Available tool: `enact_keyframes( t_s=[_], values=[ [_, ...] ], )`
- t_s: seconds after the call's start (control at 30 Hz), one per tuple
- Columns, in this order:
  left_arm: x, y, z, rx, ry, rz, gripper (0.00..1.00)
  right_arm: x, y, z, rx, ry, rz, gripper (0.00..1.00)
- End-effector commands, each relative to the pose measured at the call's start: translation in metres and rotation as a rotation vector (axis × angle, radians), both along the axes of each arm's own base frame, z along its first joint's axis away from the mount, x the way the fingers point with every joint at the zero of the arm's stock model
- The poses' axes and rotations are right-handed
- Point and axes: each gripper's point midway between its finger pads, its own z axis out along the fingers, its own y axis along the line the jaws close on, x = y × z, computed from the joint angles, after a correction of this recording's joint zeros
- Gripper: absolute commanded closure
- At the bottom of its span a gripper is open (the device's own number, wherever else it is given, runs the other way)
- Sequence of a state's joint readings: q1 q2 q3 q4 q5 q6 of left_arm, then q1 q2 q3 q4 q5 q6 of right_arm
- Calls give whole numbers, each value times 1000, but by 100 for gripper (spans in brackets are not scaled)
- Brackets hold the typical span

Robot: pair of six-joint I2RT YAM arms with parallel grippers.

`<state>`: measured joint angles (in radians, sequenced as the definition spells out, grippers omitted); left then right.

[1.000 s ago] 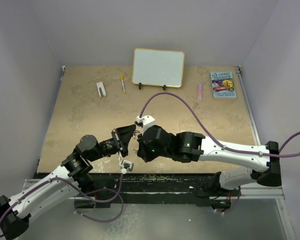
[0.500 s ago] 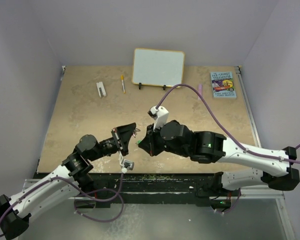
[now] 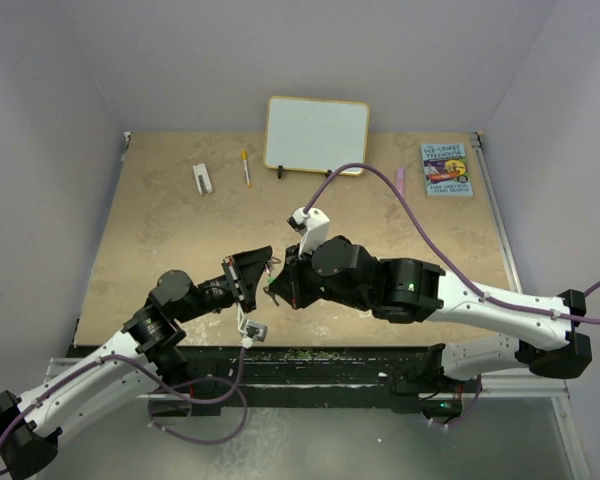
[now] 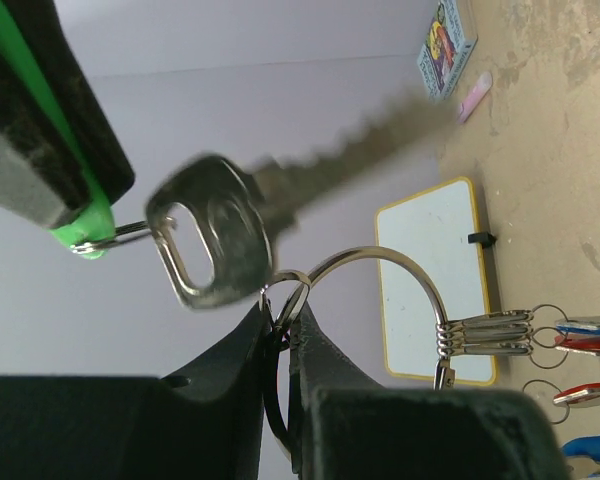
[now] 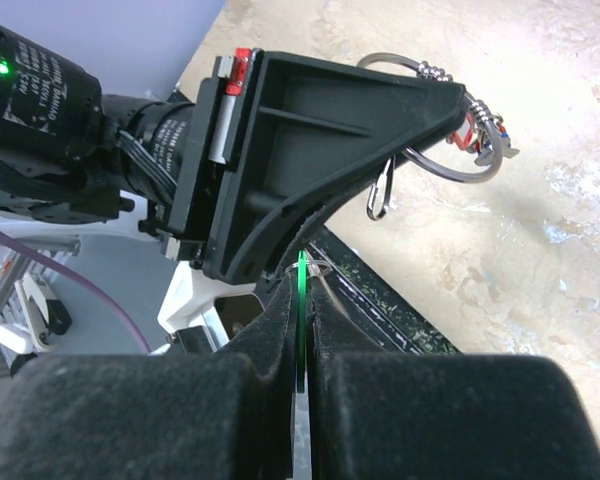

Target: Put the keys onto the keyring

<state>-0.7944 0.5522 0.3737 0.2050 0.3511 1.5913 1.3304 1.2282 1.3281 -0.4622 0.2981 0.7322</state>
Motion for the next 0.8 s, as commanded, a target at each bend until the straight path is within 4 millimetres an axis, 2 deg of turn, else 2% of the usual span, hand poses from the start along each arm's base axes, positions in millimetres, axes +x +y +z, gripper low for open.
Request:
enact_keyframes(
  t_s=[0.0, 0.53, 0.77],
  values=[
    [-9, 0, 33, -68, -97, -33, 96, 9, 6, 22, 50, -11, -41, 100],
    [-13, 1, 38, -73, -109, -40, 96, 37, 7, 16, 65, 44, -97, 100],
    [-12, 2, 37, -69, -109, -33, 96, 38, 17, 21, 75, 41, -62, 100]
  ],
)
